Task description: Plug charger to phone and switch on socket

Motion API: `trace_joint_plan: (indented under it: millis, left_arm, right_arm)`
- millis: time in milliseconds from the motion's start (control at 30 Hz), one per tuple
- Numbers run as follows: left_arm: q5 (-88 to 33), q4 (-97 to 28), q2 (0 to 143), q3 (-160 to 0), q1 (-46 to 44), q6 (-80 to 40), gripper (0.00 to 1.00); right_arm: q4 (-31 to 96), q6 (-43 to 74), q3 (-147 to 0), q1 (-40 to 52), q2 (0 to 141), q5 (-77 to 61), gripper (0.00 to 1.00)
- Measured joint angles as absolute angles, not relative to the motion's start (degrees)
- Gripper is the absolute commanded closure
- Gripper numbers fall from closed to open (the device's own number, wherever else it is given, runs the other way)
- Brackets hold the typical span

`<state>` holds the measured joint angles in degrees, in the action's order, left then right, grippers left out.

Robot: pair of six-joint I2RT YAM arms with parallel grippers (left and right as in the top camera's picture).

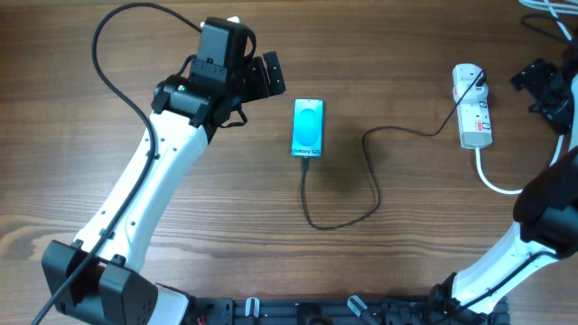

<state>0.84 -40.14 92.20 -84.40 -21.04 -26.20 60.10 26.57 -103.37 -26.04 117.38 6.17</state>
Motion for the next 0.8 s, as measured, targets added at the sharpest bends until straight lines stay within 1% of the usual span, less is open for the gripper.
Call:
trace_joint_plan:
  millis: [267, 800]
  left_arm:
    - [1.04, -40.14, 92.20, -84.40, -21.04, -26.20, 0.00]
    - [1.04, -40.14, 92.20, -84.40, -21.04, -26.20, 0.00]
  right_arm:
    - [56.86, 22.39, -101.60, -26.04, 119.83, 1.85, 0.00]
    - [54.68, 19.75, -100.73, -26.79, 125.38, 1.28, 0.00]
